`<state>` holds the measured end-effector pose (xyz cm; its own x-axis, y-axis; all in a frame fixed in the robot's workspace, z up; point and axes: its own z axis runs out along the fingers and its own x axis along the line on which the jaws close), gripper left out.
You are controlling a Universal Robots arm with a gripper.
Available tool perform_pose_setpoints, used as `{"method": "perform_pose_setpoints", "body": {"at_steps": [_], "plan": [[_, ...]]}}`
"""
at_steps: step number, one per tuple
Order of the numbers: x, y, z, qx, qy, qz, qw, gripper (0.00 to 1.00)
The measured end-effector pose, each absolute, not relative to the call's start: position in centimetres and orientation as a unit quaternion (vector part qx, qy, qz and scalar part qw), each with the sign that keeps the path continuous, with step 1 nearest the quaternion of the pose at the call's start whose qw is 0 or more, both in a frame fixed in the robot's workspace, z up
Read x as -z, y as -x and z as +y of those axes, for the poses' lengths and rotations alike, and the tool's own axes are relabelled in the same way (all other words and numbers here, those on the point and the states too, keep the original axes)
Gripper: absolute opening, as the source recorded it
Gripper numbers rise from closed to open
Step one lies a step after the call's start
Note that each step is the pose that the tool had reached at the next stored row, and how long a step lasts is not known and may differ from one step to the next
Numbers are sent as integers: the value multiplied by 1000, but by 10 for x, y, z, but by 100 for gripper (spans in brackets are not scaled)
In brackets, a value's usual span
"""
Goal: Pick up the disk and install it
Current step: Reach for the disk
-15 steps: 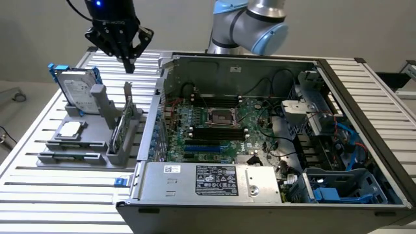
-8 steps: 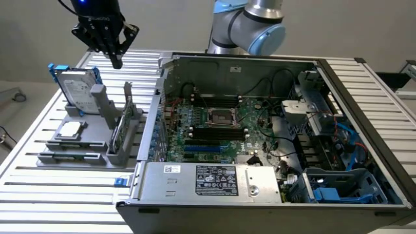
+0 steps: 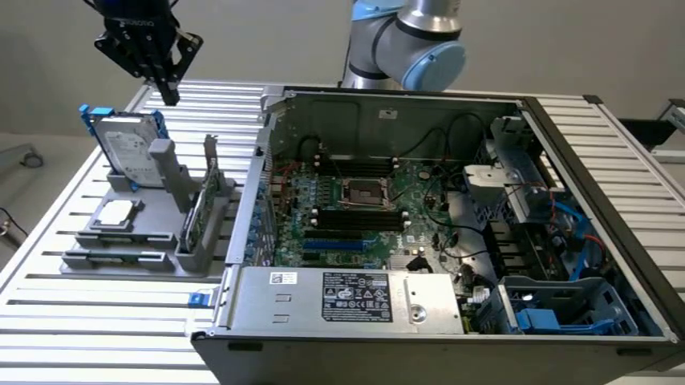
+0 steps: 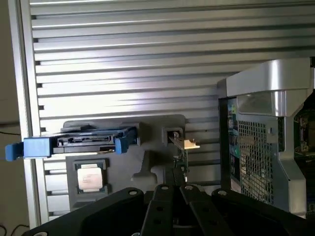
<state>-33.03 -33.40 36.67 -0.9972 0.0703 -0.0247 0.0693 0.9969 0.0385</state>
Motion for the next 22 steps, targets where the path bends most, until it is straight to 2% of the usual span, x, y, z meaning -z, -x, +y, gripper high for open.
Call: {"method": "perform_pose_setpoints", "body": {"at_steps": [7, 22], "plan": [[-366, 363, -321, -14, -35, 999, 13, 11], [-365, 426, -316, -5, -33, 999, 13, 11]]}}
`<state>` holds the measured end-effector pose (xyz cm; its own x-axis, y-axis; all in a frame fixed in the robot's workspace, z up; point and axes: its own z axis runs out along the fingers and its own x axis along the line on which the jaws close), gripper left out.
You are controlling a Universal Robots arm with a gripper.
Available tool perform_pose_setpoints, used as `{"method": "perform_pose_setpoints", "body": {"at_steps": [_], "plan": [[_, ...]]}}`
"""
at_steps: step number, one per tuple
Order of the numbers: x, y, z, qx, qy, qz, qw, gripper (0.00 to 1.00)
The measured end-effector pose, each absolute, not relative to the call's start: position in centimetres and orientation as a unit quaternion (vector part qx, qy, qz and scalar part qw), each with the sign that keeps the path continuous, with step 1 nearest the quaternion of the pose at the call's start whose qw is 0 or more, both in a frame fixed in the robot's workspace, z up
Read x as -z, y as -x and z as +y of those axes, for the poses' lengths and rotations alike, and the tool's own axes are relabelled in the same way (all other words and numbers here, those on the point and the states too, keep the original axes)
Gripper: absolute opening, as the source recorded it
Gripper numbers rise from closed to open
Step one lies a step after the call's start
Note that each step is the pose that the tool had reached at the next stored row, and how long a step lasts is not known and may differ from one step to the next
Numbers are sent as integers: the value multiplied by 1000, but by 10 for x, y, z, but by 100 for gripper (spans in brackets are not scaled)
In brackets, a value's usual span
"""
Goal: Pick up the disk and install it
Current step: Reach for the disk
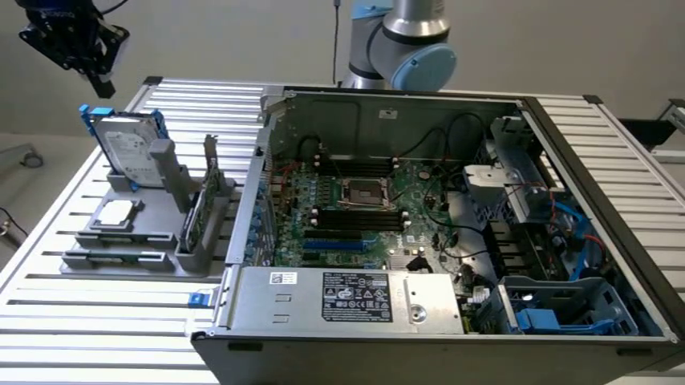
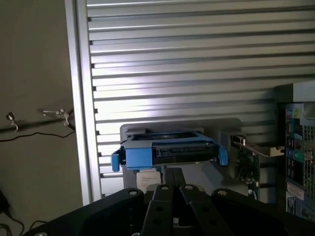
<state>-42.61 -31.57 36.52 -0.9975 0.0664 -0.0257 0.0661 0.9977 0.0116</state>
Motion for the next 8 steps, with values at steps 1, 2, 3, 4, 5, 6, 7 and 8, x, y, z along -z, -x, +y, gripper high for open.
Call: {"method": "perform_pose_setpoints", "body": {"at_steps": [1, 2, 3, 4, 5, 6, 7, 8], "plan": [[-365, 428, -315, -4, -32, 999, 13, 11], [-365, 430, -315, -2, -30, 999, 13, 11], [-365, 431, -315, 0, -27, 1000, 12, 11], [-365, 432, -315, 1, -24, 1000, 12, 11], [-365, 433, -315, 1, -22, 1000, 12, 11], [-365, 434, -315, 1, -20, 1000, 11, 11], [-364, 435, -315, 1, -18, 1000, 11, 11], [-364, 436, -315, 1, -16, 1000, 10, 11]]}}
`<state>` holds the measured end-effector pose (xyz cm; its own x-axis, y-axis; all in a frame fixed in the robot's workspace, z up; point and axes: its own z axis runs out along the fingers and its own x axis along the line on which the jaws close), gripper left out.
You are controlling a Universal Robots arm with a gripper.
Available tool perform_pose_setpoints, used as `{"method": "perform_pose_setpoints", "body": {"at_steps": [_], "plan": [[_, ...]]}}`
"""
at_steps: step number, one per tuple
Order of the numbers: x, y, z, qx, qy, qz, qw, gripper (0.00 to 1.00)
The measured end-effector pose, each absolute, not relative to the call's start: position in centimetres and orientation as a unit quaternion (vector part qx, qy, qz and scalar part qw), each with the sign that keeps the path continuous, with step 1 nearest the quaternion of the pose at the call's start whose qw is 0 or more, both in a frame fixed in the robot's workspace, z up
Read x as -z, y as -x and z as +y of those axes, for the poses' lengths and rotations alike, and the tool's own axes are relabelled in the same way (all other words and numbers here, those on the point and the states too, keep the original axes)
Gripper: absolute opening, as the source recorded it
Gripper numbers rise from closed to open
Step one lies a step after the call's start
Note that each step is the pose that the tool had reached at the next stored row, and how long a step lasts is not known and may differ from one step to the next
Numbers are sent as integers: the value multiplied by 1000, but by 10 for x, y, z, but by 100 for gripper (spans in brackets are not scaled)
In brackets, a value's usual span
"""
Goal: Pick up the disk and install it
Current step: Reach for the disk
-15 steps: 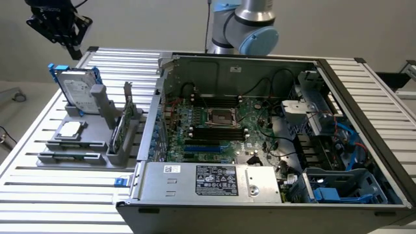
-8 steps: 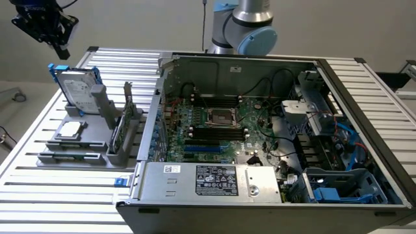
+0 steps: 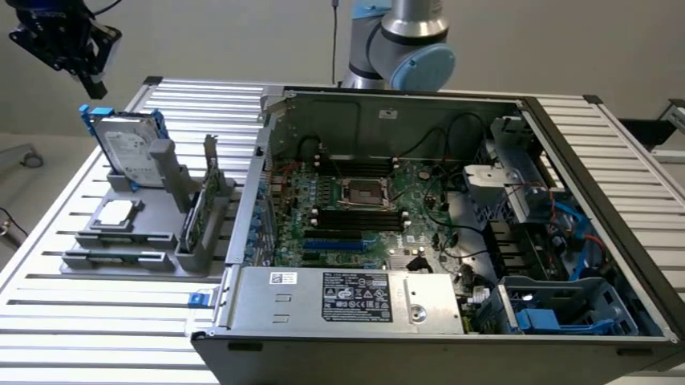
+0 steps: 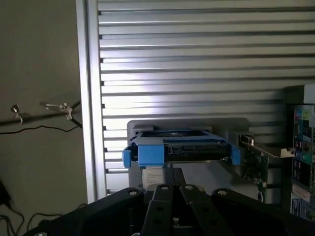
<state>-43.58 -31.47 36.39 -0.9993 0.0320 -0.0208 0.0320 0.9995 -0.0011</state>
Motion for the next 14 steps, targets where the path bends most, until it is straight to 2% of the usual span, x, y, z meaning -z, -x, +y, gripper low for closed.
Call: {"method": "perform_pose_setpoints", "body": {"at_steps": [14], "plan": [[-363, 444, -314, 1, -7, 1000, 9, 11]]}}
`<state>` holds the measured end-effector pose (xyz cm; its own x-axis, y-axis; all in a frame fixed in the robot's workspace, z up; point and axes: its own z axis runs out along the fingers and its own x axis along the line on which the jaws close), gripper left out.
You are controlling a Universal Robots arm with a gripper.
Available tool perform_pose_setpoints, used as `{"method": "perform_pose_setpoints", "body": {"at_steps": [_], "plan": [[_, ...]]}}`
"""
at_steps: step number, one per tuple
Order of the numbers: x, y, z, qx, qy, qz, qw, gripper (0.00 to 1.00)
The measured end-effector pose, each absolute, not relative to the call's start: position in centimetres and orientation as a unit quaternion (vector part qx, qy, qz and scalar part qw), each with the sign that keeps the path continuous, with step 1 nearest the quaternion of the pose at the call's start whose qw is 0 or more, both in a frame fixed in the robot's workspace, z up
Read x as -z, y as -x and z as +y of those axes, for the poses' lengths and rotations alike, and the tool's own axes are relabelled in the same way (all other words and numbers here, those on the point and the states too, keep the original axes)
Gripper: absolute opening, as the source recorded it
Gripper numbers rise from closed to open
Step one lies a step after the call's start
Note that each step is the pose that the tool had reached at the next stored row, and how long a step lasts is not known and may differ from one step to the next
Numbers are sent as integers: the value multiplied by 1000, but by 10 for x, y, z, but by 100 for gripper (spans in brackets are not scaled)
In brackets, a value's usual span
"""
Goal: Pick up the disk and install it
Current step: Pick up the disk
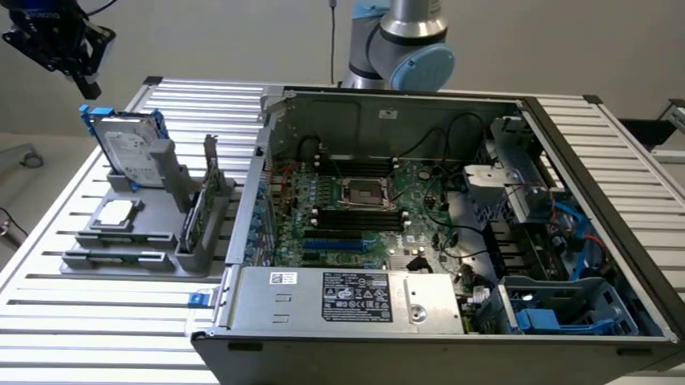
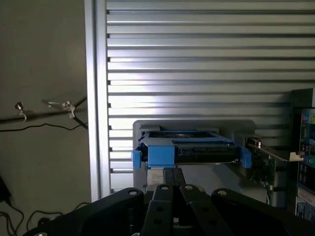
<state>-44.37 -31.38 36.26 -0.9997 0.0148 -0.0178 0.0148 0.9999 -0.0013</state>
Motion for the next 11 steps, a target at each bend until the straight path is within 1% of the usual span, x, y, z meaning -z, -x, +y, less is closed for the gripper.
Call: {"method": "perform_pose_setpoints", "body": {"at_steps": [11], "plan": [[-363, 446, -314, 1, -7, 1000, 9, 11]]}}
